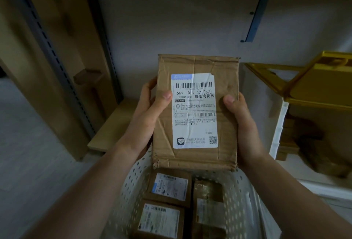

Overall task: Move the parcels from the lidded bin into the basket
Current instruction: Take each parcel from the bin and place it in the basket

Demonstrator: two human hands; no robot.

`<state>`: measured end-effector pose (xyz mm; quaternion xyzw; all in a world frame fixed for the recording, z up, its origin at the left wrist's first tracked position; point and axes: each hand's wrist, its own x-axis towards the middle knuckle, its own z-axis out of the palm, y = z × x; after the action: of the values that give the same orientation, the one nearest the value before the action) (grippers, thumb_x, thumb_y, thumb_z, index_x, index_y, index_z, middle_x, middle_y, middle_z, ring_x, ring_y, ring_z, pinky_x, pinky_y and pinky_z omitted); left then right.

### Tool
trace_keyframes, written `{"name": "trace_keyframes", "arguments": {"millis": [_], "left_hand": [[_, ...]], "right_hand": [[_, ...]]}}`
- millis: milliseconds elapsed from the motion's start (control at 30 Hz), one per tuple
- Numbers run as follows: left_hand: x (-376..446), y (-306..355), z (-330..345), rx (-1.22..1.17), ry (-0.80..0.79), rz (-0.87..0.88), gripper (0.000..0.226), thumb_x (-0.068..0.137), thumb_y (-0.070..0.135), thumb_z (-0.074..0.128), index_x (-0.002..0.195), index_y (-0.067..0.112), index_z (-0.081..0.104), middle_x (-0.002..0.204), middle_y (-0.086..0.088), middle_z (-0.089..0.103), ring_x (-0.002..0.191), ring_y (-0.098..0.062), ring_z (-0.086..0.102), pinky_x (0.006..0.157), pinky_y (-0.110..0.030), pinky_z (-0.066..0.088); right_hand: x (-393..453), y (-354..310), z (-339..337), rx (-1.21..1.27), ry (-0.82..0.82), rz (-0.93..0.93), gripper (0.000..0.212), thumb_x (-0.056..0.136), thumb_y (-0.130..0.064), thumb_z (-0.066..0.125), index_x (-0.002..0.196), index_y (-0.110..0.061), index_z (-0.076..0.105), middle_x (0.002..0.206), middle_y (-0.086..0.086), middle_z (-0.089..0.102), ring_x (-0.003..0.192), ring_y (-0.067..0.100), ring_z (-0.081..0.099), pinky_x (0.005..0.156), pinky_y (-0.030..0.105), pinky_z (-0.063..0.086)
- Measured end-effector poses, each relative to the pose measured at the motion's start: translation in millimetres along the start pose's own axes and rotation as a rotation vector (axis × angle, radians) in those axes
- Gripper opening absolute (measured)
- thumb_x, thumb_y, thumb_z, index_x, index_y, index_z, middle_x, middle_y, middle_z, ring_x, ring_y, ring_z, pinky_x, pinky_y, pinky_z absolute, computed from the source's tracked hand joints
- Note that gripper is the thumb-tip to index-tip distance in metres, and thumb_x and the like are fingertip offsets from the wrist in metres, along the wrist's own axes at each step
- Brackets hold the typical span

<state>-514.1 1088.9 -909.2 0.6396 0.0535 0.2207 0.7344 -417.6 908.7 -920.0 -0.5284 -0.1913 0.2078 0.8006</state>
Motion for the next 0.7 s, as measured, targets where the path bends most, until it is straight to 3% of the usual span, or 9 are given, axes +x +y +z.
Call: {"name": "trace_keyframes", "arguments": {"millis": [133, 400, 567, 700], "left_hand": [[-0.8, -3.6, 2.5, 0.028, -0.075, -0.009, 0.061, 0.093, 0.04, 0.053, 0.15, 0.026, 0.036, 0.136, 0.0, 0.065, 0.126, -0.021, 0.062, 0.11, -0.05, 0.045], [-1.0, -10.7, 10.5, -0.005, -0.04, 0.016, 0.055, 0.098, 0.036, 0.045, 0.15, 0.02, 0.038, 0.139, -0.004, 0.062, 0.131, -0.022, 0.058, 0.115, -0.052, 0.04], [-4.5, -13.3, 11.7, -0.02, -0.062, -0.013, 0.06, 0.099, 0.039, 0.044, 0.154, 0.016, 0.033, 0.143, -0.006, 0.059, 0.135, -0.024, 0.055, 0.117, -0.055, 0.036], [-7.1, -14.8, 7.7, -0.011, -0.099, -0.044, 0.068, 0.097, 0.047, 0.047, 0.156, 0.017, 0.031, 0.148, -0.01, 0.054, 0.139, -0.029, 0.049, 0.118, -0.058, 0.031]], "right_hand": [[1.3, -2.9, -1.8, 0.0, 0.0, -0.018, 0.067, 0.085, -0.039, 0.063, 0.146, -0.02, 0.039, 0.124, 0.012, 0.07, 0.109, 0.033, 0.071, 0.087, 0.047, 0.06], [2.9, -3.1, -3.2, -0.022, 0.031, -0.02, 0.07, 0.086, -0.042, 0.062, 0.147, -0.016, 0.039, 0.127, 0.013, 0.069, 0.111, 0.03, 0.07, 0.09, 0.045, 0.059], [3.1, -2.4, -3.3, -0.031, 0.015, -0.022, 0.07, 0.088, -0.047, 0.062, 0.147, -0.016, 0.039, 0.131, 0.014, 0.067, 0.115, 0.032, 0.068, 0.098, 0.053, 0.055], [2.1, 1.6, -3.5, -0.008, -0.055, -0.022, 0.07, 0.092, -0.044, 0.054, 0.151, -0.014, 0.032, 0.137, 0.018, 0.061, 0.119, 0.033, 0.066, 0.096, 0.048, 0.057]]}}
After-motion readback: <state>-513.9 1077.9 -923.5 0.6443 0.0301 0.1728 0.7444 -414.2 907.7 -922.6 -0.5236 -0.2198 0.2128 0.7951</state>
